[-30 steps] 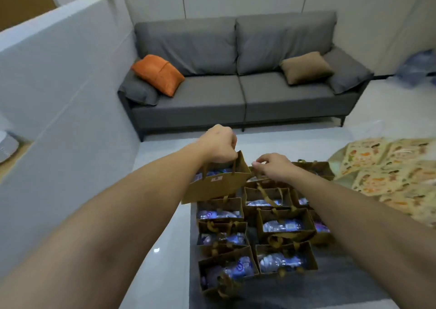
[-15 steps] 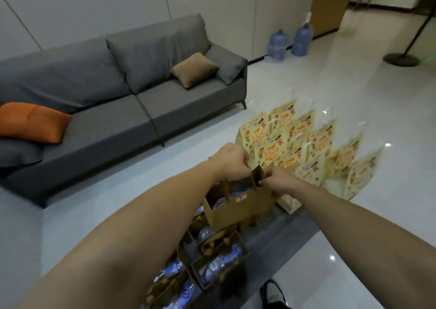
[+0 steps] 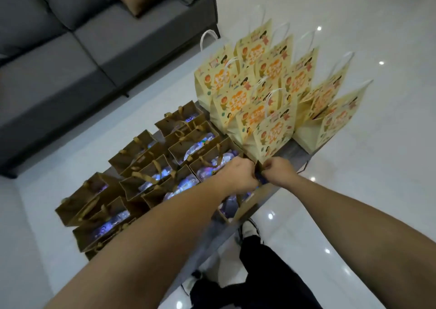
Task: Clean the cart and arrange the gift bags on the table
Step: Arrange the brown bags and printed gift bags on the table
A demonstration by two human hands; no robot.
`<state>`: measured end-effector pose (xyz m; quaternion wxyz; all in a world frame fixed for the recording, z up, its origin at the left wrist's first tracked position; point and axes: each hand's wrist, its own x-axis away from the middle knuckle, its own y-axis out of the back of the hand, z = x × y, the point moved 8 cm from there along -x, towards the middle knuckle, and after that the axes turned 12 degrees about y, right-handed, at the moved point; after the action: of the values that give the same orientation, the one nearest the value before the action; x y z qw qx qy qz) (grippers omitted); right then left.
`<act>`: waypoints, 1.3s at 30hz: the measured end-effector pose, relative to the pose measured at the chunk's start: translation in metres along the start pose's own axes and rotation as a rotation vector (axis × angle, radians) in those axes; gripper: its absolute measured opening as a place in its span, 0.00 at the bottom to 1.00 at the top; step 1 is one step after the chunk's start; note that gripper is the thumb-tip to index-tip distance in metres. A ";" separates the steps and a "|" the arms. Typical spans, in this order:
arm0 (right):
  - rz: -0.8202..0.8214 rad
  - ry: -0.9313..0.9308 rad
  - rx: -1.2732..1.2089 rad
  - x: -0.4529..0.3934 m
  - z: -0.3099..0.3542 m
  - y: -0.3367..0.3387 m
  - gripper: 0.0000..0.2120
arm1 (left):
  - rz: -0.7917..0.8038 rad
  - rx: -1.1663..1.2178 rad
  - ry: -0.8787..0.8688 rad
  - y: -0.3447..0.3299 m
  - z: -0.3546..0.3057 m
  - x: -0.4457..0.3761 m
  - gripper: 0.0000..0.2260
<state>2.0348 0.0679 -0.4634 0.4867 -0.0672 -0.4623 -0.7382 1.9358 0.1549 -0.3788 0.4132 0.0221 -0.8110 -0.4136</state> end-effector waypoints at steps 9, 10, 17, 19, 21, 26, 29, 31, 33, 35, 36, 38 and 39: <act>-0.007 0.178 0.011 -0.061 0.003 -0.042 0.12 | 0.049 0.101 0.157 -0.084 0.045 -0.029 0.15; -0.002 0.226 0.033 -0.067 0.011 -0.046 0.14 | 0.029 0.107 0.161 -0.084 0.047 -0.031 0.16; 0.044 0.444 0.453 -0.108 0.045 -0.078 0.29 | -0.092 0.136 0.234 -0.088 0.081 -0.046 0.21; 0.037 0.490 0.527 -0.114 0.049 -0.085 0.29 | -0.126 0.165 0.283 -0.089 0.095 -0.050 0.20; 0.031 0.543 0.609 -0.119 0.052 -0.091 0.25 | -0.192 0.214 0.331 -0.087 0.106 -0.051 0.19; 0.054 0.608 0.602 -0.127 0.063 -0.094 0.17 | -0.228 0.286 0.384 -0.078 0.124 -0.054 0.20; 0.063 0.692 0.537 -0.127 0.082 -0.095 0.18 | -0.241 0.315 0.434 -0.072 0.135 -0.057 0.19; 0.052 0.736 0.469 -0.131 0.095 -0.094 0.21 | -0.269 0.329 0.453 -0.068 0.142 -0.060 0.18; -0.026 0.772 0.393 -0.138 0.108 -0.087 0.20 | -0.279 0.358 0.486 -0.065 0.152 -0.064 0.17; -0.124 0.790 0.385 -0.149 0.122 -0.079 0.18 | -0.274 0.390 0.533 -0.065 0.162 -0.067 0.17; -0.157 0.797 0.417 -0.156 0.130 -0.077 0.19 | -0.281 0.396 0.551 -0.064 0.167 -0.067 0.16; -0.150 0.787 0.531 -0.176 0.144 -0.081 0.20 | -0.300 0.400 0.572 -0.062 0.176 -0.068 0.15; -0.097 0.756 0.594 -0.187 0.149 -0.087 0.21 | -0.298 0.407 0.584 -0.062 0.180 -0.068 0.15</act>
<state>2.0116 0.3106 -0.5354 0.5838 0.3694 -0.4464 -0.5687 1.8380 0.2577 -0.5230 0.5490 0.3383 -0.7127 -0.2760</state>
